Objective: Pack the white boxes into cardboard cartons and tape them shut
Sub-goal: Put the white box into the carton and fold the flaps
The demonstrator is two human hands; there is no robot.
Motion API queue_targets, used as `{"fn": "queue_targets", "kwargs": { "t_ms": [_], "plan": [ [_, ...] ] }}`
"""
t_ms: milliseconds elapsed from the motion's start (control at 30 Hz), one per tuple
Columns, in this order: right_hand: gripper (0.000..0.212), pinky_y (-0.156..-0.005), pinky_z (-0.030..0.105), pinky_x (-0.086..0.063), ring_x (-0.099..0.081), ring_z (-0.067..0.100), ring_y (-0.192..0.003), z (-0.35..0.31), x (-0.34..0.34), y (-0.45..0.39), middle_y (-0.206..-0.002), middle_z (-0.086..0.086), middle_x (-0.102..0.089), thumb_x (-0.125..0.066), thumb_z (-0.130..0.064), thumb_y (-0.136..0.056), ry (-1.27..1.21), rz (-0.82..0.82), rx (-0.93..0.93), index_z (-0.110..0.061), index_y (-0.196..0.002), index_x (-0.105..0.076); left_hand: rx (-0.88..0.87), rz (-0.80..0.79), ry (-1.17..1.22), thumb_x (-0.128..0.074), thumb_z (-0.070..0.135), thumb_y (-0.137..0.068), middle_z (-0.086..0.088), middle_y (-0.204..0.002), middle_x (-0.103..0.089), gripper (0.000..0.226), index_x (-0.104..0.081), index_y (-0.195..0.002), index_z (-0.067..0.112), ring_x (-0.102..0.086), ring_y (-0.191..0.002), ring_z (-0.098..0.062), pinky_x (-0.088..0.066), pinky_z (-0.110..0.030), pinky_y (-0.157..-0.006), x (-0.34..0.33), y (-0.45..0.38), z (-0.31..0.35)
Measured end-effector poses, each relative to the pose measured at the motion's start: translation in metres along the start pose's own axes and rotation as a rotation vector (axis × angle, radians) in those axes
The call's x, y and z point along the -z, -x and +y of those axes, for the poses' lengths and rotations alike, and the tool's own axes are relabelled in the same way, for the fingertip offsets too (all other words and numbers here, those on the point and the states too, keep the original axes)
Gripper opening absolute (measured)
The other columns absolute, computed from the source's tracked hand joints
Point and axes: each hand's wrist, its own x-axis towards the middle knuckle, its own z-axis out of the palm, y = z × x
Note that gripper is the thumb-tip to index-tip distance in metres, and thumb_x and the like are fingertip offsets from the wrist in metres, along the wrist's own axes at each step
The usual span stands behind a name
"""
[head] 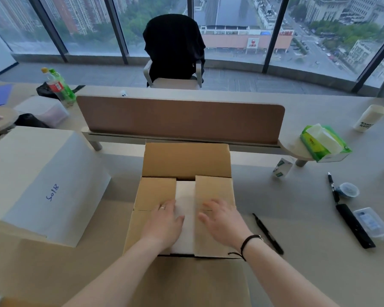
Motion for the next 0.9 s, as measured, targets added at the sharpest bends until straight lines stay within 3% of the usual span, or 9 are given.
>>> {"fn": "queue_targets", "kwargs": {
  "t_ms": [100, 200, 367, 533, 667, 733, 900],
  "plan": [
    [0.052, -0.124, 0.040, -0.009, -0.013, 0.020, -0.152, 0.008, -0.025, -0.002, -0.165, -0.003, -0.021, -0.042, -0.048, -0.101, 0.223, -0.017, 0.079, -0.033, -0.151, -0.036, -0.051, -0.036, 0.069, -0.045, 0.037, -0.103, 0.007, -0.153, -0.046, 0.050, -0.039, -0.152, 0.026, -0.029, -0.146, -0.016, -0.032, -0.040, -0.117, 0.010, 0.000, -0.016],
    [0.054, -0.124, 0.036, 0.005, 0.000, 0.016, -0.155, 0.016, -0.035, -0.004, -0.168, -0.006, -0.010, -0.040, -0.047, -0.102, 0.254, 0.004, 0.119, -0.037, -0.154, -0.028, -0.093, -0.092, 0.074, -0.042, 0.026, -0.105, 0.008, -0.152, -0.046, 0.045, -0.042, -0.151, 0.029, -0.035, -0.144, -0.016, -0.030, -0.035, -0.118, 0.021, 0.000, -0.034],
    [0.051, -0.122, 0.031, 0.007, 0.001, 0.012, -0.155, 0.028, -0.030, -0.008, -0.168, -0.011, -0.008, -0.037, -0.044, -0.106, 0.271, -0.021, 0.168, -0.038, -0.155, -0.028, -0.173, -0.063, -0.059, -0.039, 0.008, -0.103, 0.016, -0.158, -0.038, 0.048, -0.052, -0.143, 0.032, -0.030, -0.149, -0.011, -0.023, -0.027, -0.121, 0.041, 0.000, -0.072],
    [0.053, -0.123, 0.031, 0.009, 0.004, 0.011, -0.155, 0.027, -0.031, -0.006, -0.169, -0.012, -0.004, -0.038, -0.046, -0.105, 0.271, -0.026, 0.157, -0.038, -0.156, -0.026, -0.221, -0.051, -0.202, -0.048, 0.035, -0.104, 0.020, -0.163, -0.027, 0.045, -0.043, -0.149, 0.035, -0.016, -0.152, -0.005, -0.018, -0.033, -0.124, 0.042, 0.003, -0.079],
    [0.056, -0.123, 0.032, 0.010, 0.007, 0.012, -0.155, 0.026, -0.034, 0.000, -0.169, -0.013, -0.002, -0.037, -0.049, -0.105, 0.240, -0.016, 0.130, -0.039, -0.157, -0.023, -0.188, -0.046, -0.213, -0.043, 0.041, -0.105, 0.019, -0.165, -0.020, 0.049, -0.037, -0.153, 0.036, -0.011, -0.154, -0.009, -0.015, -0.040, -0.126, 0.038, 0.010, -0.080],
    [0.056, -0.121, 0.029, 0.012, 0.008, 0.011, -0.155, 0.028, -0.034, 0.005, -0.168, -0.014, -0.002, -0.037, -0.049, -0.105, 0.233, -0.016, 0.124, -0.039, -0.158, -0.022, -0.184, -0.056, -0.195, -0.041, 0.036, -0.107, 0.019, -0.165, -0.018, 0.048, -0.035, -0.155, 0.036, -0.009, -0.155, -0.009, -0.018, -0.043, -0.125, 0.038, 0.014, -0.085],
    [0.053, -0.117, 0.024, 0.013, 0.004, 0.011, -0.155, 0.035, -0.033, 0.024, -0.168, -0.013, -0.005, -0.036, -0.044, -0.106, 0.222, -0.008, 0.132, -0.037, -0.157, -0.024, -0.184, -0.033, -0.118, -0.034, 0.010, -0.105, 0.018, -0.163, -0.026, 0.053, -0.038, -0.154, 0.030, -0.013, -0.154, -0.007, -0.020, -0.032, -0.124, 0.040, 0.026, -0.101]
  ]
}}
